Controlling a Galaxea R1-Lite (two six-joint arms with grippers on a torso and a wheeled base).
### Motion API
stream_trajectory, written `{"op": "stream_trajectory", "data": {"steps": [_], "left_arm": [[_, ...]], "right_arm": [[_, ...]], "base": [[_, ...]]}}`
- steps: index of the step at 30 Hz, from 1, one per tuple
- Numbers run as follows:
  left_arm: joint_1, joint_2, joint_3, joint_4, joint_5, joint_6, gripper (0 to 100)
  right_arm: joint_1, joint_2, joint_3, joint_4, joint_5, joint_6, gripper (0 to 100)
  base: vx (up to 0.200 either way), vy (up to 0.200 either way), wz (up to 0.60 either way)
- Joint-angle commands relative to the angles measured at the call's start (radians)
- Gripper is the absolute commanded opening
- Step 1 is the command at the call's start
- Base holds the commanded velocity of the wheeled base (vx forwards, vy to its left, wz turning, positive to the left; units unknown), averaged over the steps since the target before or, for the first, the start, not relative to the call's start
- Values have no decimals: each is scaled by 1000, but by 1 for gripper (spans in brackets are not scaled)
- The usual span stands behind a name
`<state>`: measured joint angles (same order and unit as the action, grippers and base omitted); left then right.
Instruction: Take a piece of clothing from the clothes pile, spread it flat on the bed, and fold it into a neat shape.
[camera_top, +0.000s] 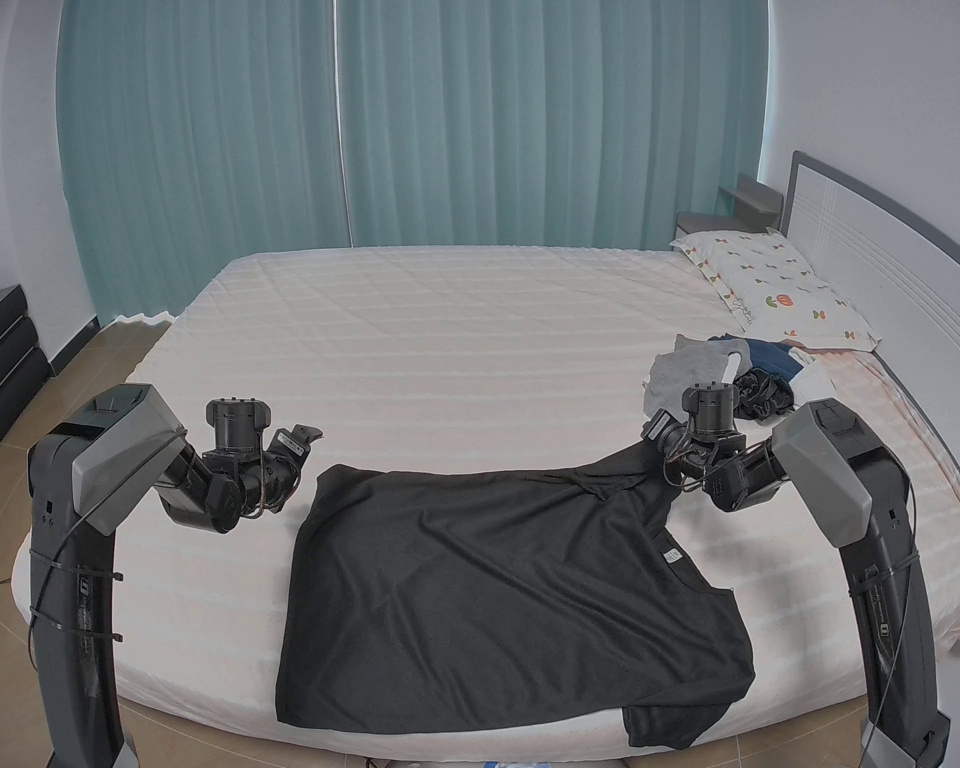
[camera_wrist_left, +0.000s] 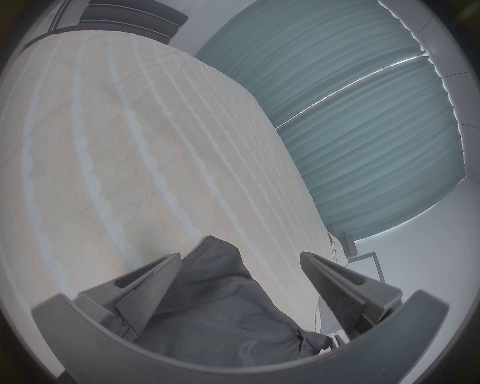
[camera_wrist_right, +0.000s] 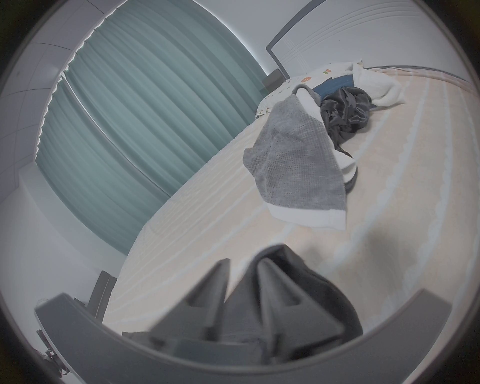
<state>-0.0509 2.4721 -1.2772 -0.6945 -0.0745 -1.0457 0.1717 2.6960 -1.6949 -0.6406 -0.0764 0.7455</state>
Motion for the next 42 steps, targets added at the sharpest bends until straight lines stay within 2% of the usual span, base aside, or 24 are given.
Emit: {"op": "stream_trajectory", "data": {"steps": [1,6,10,13,15,20,37,41,42], "left_arm": [[-4,5,-1,0,2,16,100],[-6,10,-1,0,4,20,100],[-6,10,-1,0,4,20,100],[-7,10,-1,0,4,20,100],[-7,10,-1,0,4,20,100],[-9,10,1,0,4,20,100],[-9,11,1,0,4,21,100],[-9,10,1,-2,5,21,100],[-9,10,1,-2,5,21,100]], "right_arm": [[9,91,-115,7,-3,-2,100],[3,67,-135,-5,-10,-2,100],[11,-15,-74,-16,-19,-6,100],[15,-74,-25,1,7,-9,100],[35,-110,43,32,78,-14,100],[60,-81,67,52,99,-12,100],[72,33,23,137,84,-9,100],[68,94,-58,145,53,-8,100],[65,133,-111,147,23,-8,100]], "base": [[0,0,0],[0,0,0],[0,0,0],[0,0,0],[0,0,0],[0,0,0],[0,0,0],[0,0,0],[0,0,0]]}}
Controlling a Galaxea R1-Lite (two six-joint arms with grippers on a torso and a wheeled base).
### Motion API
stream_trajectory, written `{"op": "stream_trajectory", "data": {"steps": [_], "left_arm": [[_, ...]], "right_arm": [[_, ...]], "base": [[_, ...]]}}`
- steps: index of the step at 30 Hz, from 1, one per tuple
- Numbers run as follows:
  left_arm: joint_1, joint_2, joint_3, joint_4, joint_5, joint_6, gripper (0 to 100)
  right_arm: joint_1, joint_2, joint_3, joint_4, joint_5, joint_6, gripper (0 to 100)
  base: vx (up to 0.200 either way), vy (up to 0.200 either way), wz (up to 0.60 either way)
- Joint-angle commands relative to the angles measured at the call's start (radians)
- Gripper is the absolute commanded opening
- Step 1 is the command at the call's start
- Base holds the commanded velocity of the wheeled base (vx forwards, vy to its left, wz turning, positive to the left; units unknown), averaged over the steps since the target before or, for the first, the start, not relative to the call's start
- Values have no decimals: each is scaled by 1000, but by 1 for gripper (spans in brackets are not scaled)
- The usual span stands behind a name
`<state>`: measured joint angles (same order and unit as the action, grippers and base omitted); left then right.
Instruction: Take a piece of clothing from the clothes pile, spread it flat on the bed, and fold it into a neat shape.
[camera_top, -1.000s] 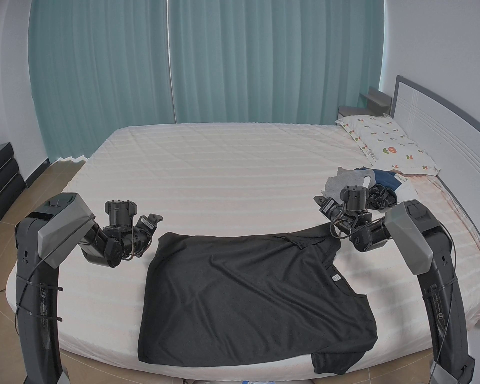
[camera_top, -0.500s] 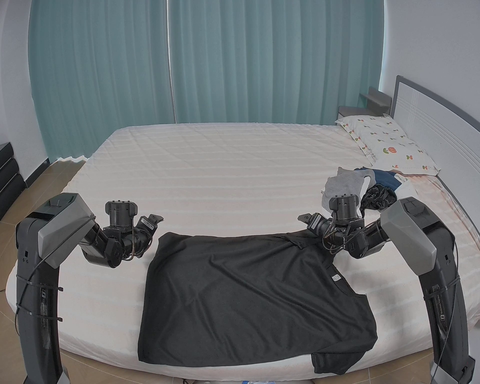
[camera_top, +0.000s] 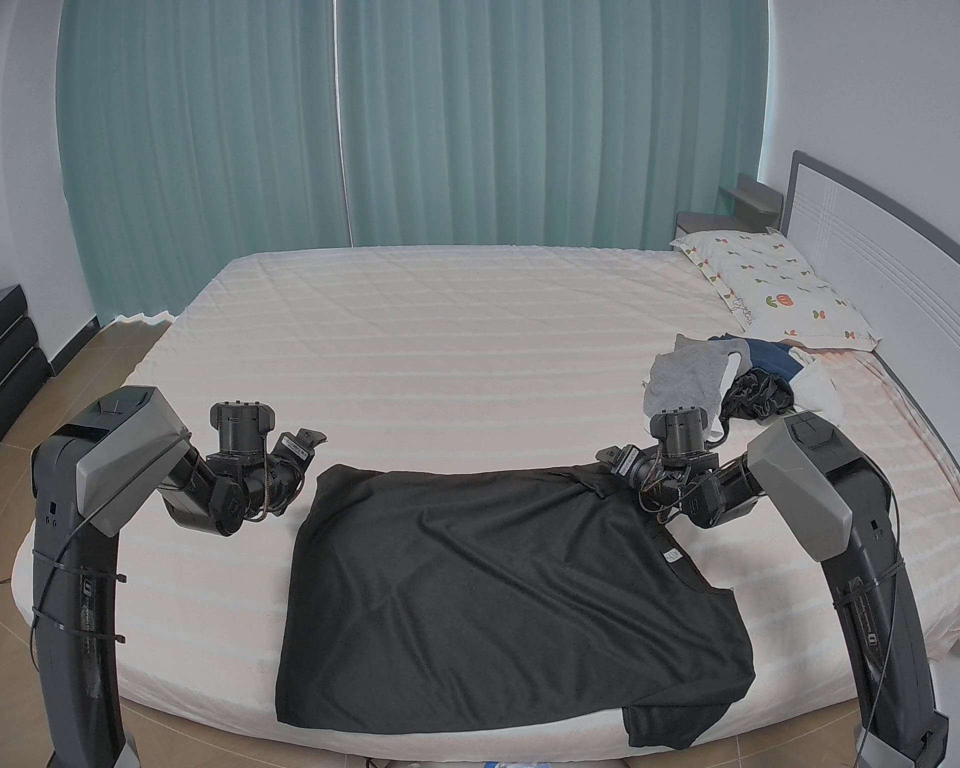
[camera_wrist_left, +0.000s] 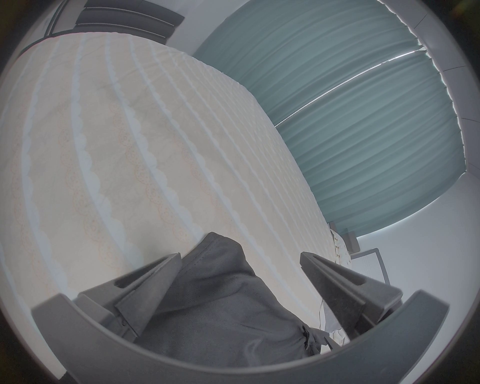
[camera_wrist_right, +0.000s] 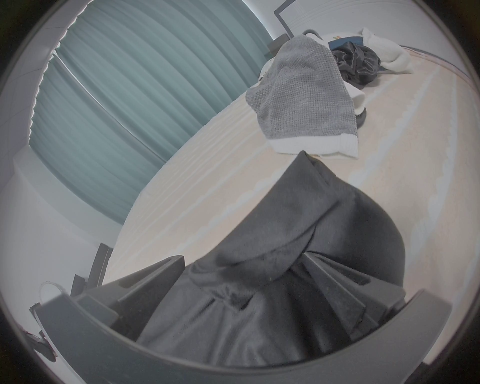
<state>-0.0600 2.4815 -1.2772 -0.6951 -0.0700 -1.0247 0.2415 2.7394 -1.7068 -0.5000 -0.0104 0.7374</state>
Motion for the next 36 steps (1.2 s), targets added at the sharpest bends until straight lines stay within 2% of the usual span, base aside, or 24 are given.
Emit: {"op": "stream_trajectory", "data": {"steps": [1,5,8,11,13,18,22,24,28,32,36], "left_arm": [[0,2,1,-1,1,0,100],[0,0,1,-1,3,-2,100],[0,0,1,-1,3,-2,100],[0,2,1,-1,3,-2,100],[0,2,1,-1,3,-2,100],[0,0,1,-1,4,-2,100],[0,0,1,-1,4,-2,100],[0,0,1,-1,4,-2,100],[0,0,1,-1,4,-2,100],[0,0,1,-1,4,-2,100],[0,0,1,-1,4,-2,100]], "right_arm": [[-5,103,-122,5,-54,0,100],[-8,172,-281,-5,-86,14,100],[-2,163,-293,-32,-82,48,100],[-1,122,-293,-170,-62,57,100],[-5,74,-293,-244,-17,57,100],[-11,51,-293,-258,-8,53,100],[-16,86,-293,-252,-8,-3,100],[-16,117,-293,-249,-22,-36,100],[-27,95,-292,-190,-52,-41,100],[-45,8,-171,-155,-52,-44,100],[-70,-56,-42,-160,-42,-92,100]], "base": [[0,0,0],[0,0,0],[0,0,0],[0,0,0],[0,0,0],[0,0,0],[0,0,0],[0,0,0],[0,0,0],[0,0,0],[0,0,0]]}}
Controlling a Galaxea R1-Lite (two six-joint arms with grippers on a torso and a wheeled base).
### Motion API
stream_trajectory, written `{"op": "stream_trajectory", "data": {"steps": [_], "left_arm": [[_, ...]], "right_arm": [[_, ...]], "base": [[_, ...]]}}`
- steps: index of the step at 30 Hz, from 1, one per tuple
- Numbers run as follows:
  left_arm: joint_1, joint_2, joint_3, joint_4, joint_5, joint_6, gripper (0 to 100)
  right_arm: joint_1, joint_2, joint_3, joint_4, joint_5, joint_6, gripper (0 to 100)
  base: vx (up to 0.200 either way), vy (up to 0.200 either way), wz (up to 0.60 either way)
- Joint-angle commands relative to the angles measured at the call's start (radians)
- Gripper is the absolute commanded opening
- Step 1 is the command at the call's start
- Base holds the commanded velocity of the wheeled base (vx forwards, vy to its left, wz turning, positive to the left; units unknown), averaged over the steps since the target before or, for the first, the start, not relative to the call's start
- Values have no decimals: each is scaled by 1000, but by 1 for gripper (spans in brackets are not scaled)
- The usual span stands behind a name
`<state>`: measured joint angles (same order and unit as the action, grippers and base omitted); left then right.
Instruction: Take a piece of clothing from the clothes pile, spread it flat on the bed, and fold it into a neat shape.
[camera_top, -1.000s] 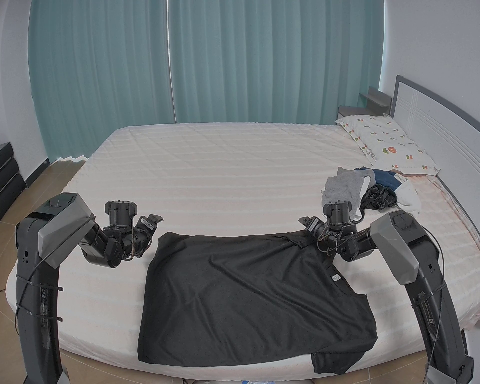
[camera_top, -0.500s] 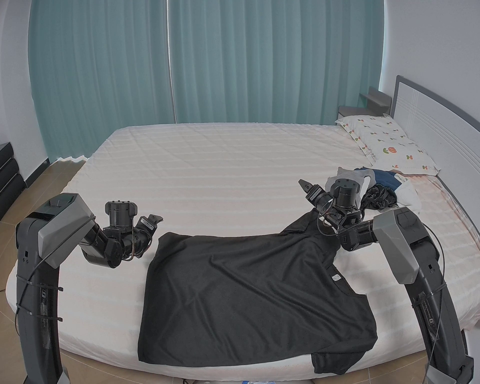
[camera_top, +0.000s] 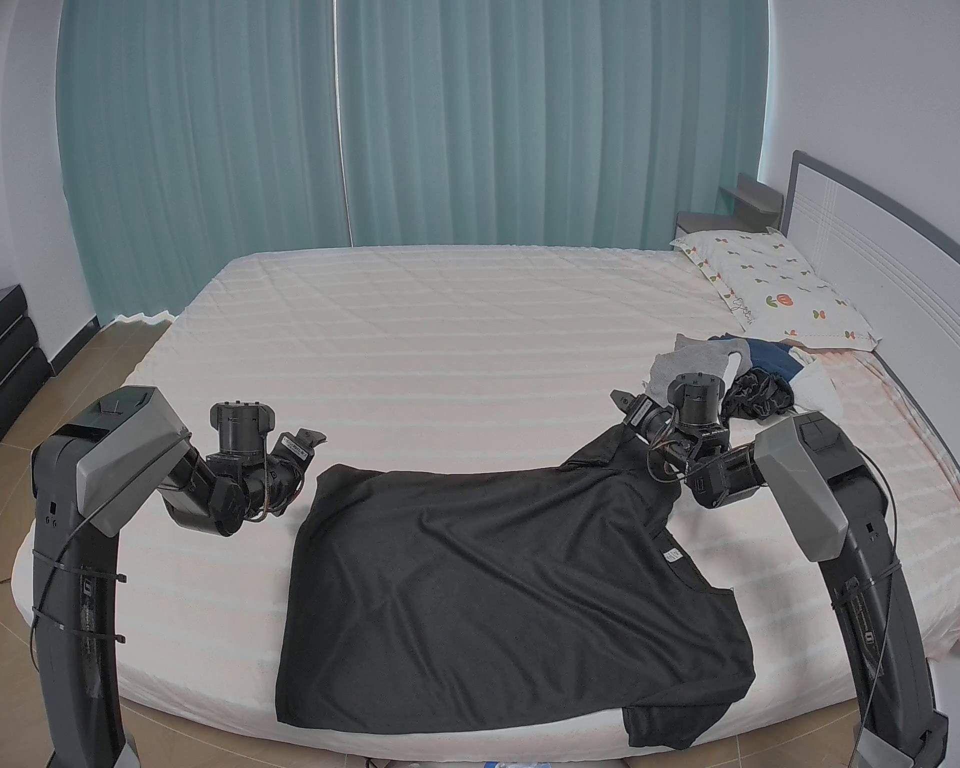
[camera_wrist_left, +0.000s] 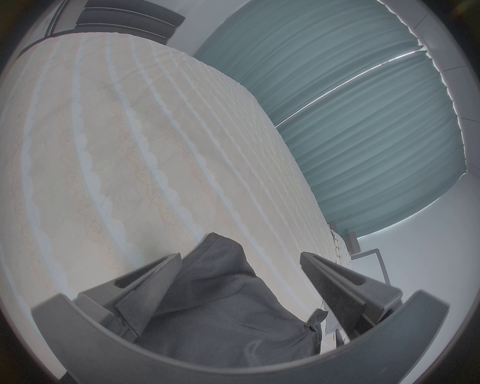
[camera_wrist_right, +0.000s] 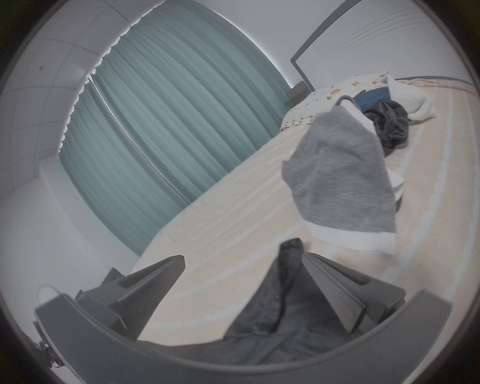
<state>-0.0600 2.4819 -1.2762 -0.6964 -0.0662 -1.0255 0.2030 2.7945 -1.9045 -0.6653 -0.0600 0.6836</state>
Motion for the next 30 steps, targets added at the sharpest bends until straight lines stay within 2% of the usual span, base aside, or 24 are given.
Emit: {"op": "stream_trajectory", "data": {"steps": [1,8,23,24,30], "left_arm": [[0,0,0,0,0,-1,100],[0,0,0,0,0,-1,100],[0,3,-3,0,0,2,100],[0,3,-5,0,-1,4,100],[0,3,-5,1,0,4,100]], "right_arm": [[-50,-136,216,6,11,-58,100],[-88,-148,331,9,40,-64,100],[-79,-47,328,16,52,-61,100],[-76,-38,326,20,52,-61,0],[-79,-21,274,4,39,-56,0]], "base": [[0,0,0],[0,0,0],[0,0,0],[0,0,0],[0,0,0]]}}
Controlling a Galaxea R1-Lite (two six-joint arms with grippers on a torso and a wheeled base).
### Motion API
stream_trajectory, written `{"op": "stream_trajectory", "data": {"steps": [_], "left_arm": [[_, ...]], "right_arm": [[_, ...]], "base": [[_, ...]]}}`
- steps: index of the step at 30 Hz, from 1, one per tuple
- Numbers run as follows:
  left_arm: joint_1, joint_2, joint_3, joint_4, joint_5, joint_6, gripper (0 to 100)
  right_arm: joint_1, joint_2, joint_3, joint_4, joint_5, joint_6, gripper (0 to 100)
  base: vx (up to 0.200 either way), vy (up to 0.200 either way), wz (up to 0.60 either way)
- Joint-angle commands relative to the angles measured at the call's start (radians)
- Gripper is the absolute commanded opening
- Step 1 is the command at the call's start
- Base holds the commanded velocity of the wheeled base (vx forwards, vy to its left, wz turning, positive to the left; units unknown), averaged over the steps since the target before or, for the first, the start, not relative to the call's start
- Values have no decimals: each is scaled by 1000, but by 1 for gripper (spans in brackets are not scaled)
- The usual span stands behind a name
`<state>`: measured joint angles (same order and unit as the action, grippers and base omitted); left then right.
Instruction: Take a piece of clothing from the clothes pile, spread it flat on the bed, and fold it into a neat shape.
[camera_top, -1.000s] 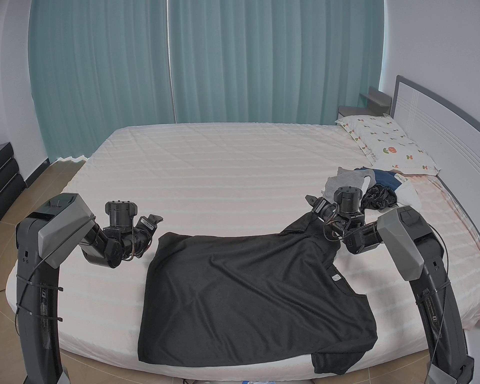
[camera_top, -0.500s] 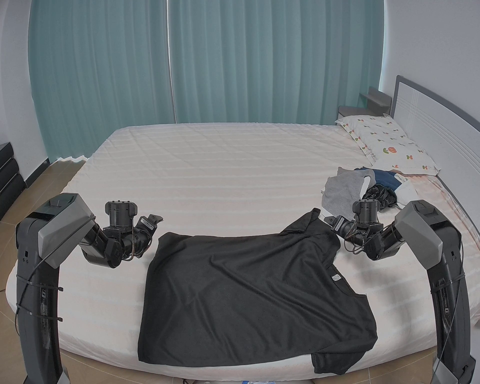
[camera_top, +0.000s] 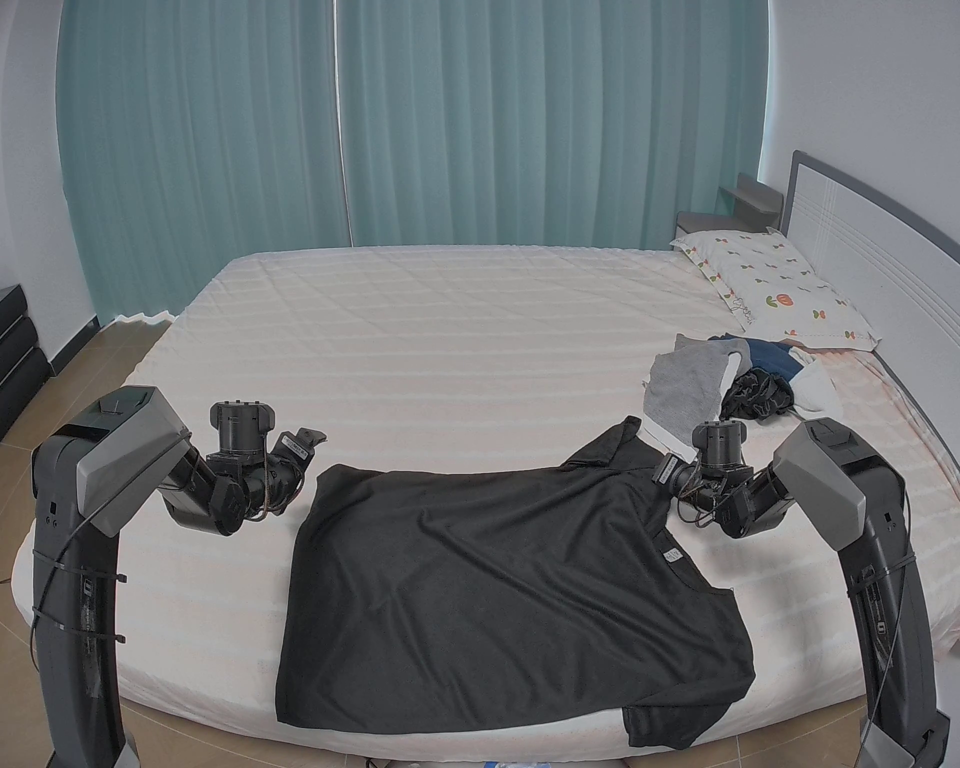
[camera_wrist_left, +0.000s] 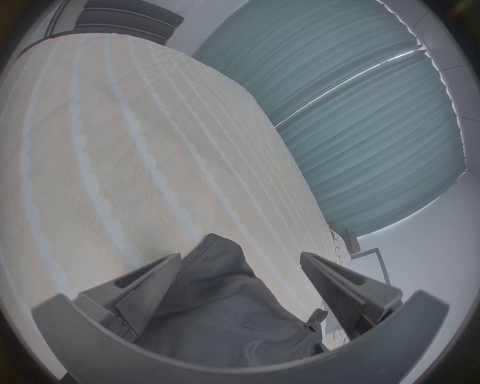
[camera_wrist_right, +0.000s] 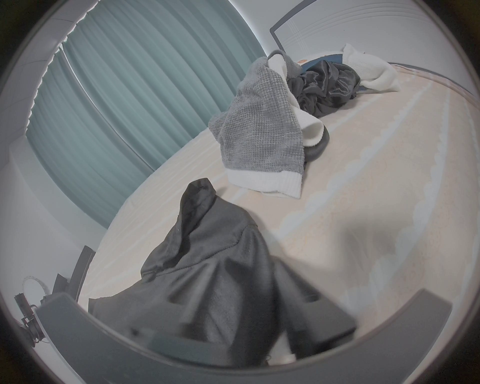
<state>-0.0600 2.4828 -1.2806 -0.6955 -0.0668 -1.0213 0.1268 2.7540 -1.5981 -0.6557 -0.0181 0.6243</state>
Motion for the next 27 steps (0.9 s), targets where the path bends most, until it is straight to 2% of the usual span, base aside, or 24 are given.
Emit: {"op": "stream_trajectory", "data": {"steps": [1,6,20,21,27], "left_arm": [[0,2,0,-1,-1,0,100],[0,2,0,-1,1,0,100],[0,2,0,1,-1,1,100],[0,2,0,1,-1,1,100],[-1,2,0,-1,-1,1,100]], "right_arm": [[-4,19,-39,-5,-5,5,0],[-9,38,-175,-36,-54,6,0],[2,84,-214,-42,-57,-46,0],[2,84,-210,-39,-57,-49,100],[-3,70,-187,-48,-57,-64,100]], "base": [[0,0,0],[0,0,0],[0,0,0],[0,0,0],[0,0,0]]}}
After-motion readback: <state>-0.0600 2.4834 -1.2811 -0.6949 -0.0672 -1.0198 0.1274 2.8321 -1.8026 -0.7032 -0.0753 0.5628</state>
